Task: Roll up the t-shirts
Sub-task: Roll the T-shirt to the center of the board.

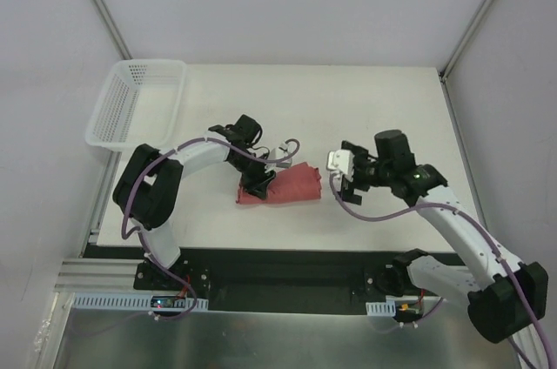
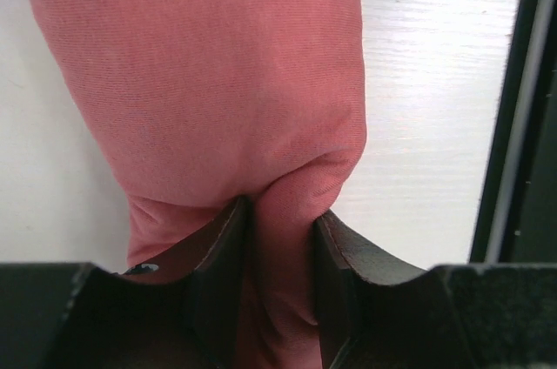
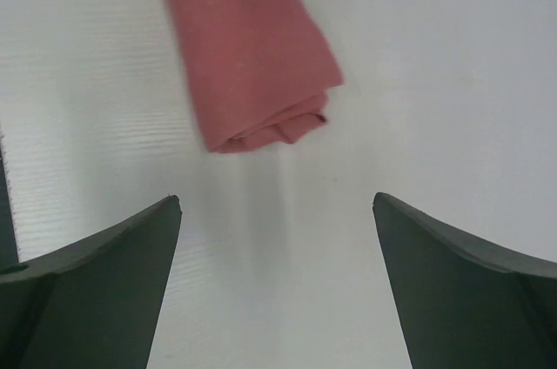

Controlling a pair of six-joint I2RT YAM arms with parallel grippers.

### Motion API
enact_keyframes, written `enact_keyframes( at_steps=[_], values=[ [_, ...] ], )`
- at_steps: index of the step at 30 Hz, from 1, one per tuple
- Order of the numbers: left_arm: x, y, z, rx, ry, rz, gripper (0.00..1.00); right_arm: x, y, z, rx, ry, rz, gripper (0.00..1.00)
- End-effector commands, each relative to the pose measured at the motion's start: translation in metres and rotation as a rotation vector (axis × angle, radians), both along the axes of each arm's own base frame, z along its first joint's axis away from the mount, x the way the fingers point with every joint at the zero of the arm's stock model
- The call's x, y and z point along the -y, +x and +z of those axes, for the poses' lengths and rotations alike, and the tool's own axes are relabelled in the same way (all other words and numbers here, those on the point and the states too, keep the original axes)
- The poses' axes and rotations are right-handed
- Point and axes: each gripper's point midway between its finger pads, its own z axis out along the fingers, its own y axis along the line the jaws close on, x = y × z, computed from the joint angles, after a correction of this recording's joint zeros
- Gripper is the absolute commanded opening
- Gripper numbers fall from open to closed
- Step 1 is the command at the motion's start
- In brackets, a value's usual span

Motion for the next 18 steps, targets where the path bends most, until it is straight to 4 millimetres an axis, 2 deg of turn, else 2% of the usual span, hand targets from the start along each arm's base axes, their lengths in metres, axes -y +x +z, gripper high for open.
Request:
enact_keyframes(
  at_steps=[1,7,11,15,18],
  values=[
    [-0.002,-0.036,0.015,-0.262,-0.025,-0.009,0.33,-0.03,-0.016,-0.053,0.062,-0.087,0.202,0.96],
    [0.004,-0.032,0.02,-0.275,-0.043,-0.008,0.34,-0.069,-0.013,-0.065,0.084,-0.1,0.321,0.96],
    [0.004,-0.028,0.021,-0.266,-0.037,-0.014,0.34,-0.087,-0.015,-0.069,0.076,-0.092,0.394,0.96],
    [0.005,-0.027,0.021,-0.275,-0.033,-0.014,0.35,-0.098,-0.019,-0.07,0.072,-0.088,0.454,0.96],
    [0.005,-0.027,0.021,-0.279,-0.036,-0.013,0.35,-0.102,-0.026,-0.08,0.025,-0.097,0.489,0.96]
  ],
)
